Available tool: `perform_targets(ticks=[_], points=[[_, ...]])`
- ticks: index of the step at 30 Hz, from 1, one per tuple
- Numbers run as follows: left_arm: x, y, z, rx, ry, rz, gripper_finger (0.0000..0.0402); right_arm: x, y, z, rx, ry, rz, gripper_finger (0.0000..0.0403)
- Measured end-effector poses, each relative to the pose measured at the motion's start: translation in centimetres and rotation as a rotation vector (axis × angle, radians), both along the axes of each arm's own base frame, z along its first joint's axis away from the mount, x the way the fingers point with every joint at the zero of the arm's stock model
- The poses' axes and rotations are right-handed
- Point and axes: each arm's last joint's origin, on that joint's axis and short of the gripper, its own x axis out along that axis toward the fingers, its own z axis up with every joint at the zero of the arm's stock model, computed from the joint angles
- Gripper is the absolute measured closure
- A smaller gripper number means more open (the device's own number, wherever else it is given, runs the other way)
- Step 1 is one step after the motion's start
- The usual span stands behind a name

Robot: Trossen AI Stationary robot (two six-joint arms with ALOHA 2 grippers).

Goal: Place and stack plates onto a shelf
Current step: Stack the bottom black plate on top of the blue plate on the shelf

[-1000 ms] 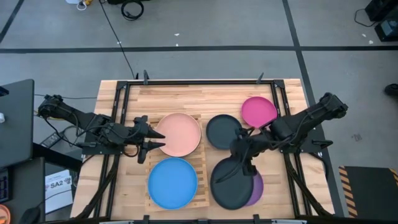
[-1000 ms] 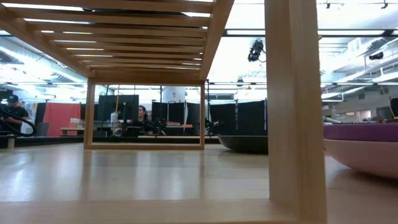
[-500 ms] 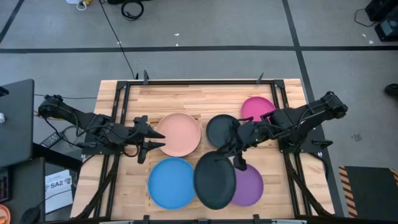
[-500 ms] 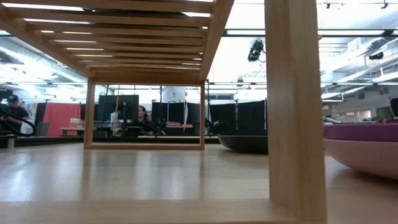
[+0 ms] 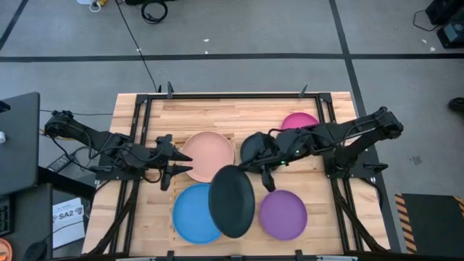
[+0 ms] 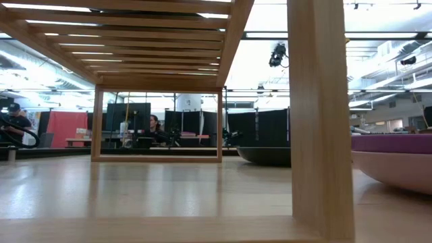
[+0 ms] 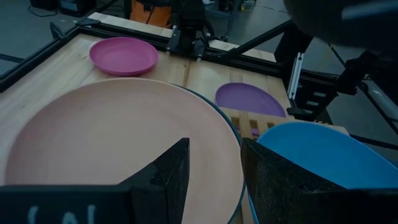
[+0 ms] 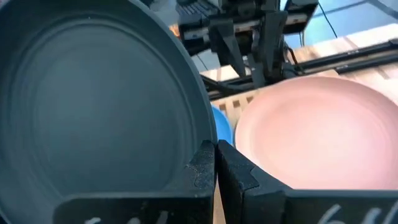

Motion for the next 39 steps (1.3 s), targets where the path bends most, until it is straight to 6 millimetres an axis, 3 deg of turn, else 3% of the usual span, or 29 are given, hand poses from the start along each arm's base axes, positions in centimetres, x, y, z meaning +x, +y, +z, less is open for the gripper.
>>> perform_targets(ticks=[11,17,26,39], points=[[0.0,0.0,0.0,0.001,0.0,0.003,0.0251,5.3,1.1,-3.9,0.047,-0.009,0.09,0.0394],[0.0,0.1,0.0,0.002,0.003,0.003,0.0251,7.0,0.8,-5.8,0.054,0.021,0.1,0.0394],[0.0,0.1,0.0,0.003,0.004,0.003,0.0251,8.0,0.4,-7.1,0.055,0.048,0.098,0.0394],[-0.2,0.2,-0.1,0.047,0.017,-0.011,0.0251,8.1,0.4,-7.0,0.051,0.035,0.083,0.0393]])
